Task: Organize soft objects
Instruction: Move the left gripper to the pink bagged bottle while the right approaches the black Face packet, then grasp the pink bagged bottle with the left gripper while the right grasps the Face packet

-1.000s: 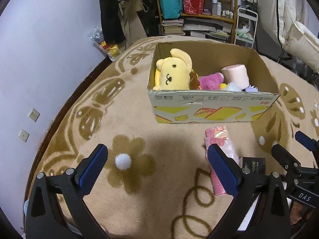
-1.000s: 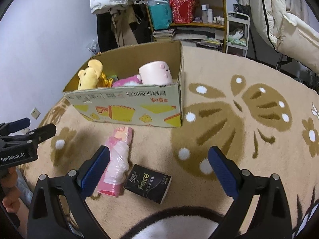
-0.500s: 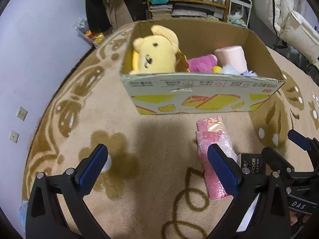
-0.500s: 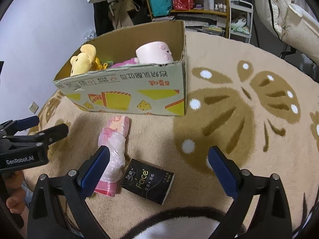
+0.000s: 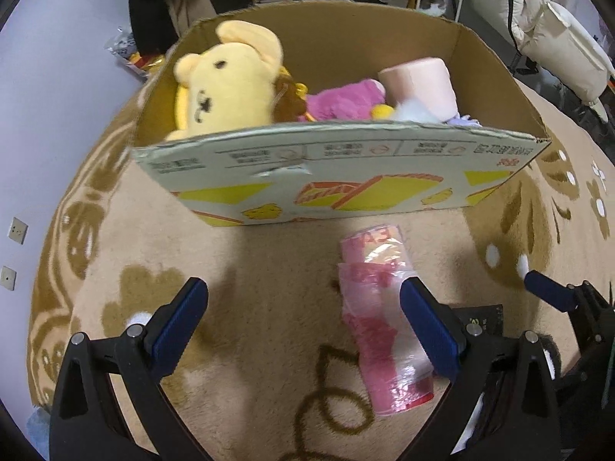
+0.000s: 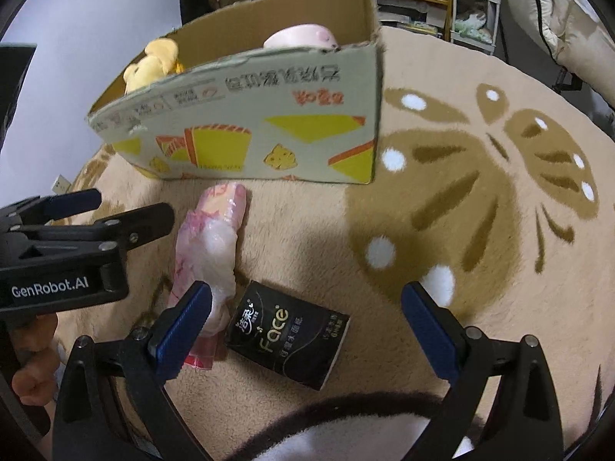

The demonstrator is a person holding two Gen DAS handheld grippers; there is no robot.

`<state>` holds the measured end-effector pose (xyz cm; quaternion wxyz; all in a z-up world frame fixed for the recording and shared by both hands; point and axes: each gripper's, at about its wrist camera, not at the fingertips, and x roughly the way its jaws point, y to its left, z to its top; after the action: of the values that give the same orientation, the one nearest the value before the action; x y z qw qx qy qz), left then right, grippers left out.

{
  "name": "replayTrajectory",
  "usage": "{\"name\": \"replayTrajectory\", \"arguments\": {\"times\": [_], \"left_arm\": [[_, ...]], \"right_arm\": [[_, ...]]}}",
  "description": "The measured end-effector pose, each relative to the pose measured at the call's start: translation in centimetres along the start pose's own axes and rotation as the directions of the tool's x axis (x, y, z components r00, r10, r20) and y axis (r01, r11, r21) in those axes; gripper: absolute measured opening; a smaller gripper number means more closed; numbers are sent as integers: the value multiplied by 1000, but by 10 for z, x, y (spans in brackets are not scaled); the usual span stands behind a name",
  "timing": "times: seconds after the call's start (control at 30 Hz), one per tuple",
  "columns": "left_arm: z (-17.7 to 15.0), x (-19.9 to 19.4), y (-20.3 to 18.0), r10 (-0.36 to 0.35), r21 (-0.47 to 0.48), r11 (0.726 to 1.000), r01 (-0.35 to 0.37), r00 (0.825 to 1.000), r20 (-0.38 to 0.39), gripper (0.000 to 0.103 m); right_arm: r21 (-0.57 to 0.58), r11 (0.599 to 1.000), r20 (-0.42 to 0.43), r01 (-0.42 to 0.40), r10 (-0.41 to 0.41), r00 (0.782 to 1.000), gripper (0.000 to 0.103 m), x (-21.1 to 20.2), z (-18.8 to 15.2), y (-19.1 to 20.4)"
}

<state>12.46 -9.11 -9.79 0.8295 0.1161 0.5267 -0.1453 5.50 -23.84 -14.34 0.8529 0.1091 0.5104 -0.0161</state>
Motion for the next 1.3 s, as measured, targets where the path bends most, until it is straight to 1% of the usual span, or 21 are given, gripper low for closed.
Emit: {"name": "replayTrajectory", "arguments": {"times": [0.27, 0.5, 0.63, 0.83, 0.9, 1.0, 1.3], "left_arm": [[2, 17, -9, -44, 11, 999, 44, 998, -44, 99], [6, 23, -10, -89, 11, 996, 89, 995, -54, 99], [8, 32, -18, -104, 12, 994, 105, 992, -66, 99], [9, 46, -22, -96, 22, 995, 98, 992, -86, 99], [2, 52, -19, -94, 23, 995, 97, 991, -93, 99], [2, 54, -15, -99, 20, 995, 102, 990, -104, 99], [3, 65, -18, -71, 26, 997, 74, 991, -112, 100]], "right_arm": [[-7, 1000, -38, -10, 10, 999, 103, 10, -3, 3], [-9, 1000, -64, -14, 13, 998, 103, 17, -4, 3], [-19, 1000, -78, -13, 11, 997, 103, 21, -5, 8], [-8, 1000, -85, -18, 17, 996, 103, 25, -4, 10], [-4, 1000, -89, -21, 20, 996, 103, 26, -4, 9], [0, 1000, -92, -23, 23, 995, 103, 28, -3, 10], [3, 1000, -100, -21, 22, 995, 103, 31, -3, 10]]}}
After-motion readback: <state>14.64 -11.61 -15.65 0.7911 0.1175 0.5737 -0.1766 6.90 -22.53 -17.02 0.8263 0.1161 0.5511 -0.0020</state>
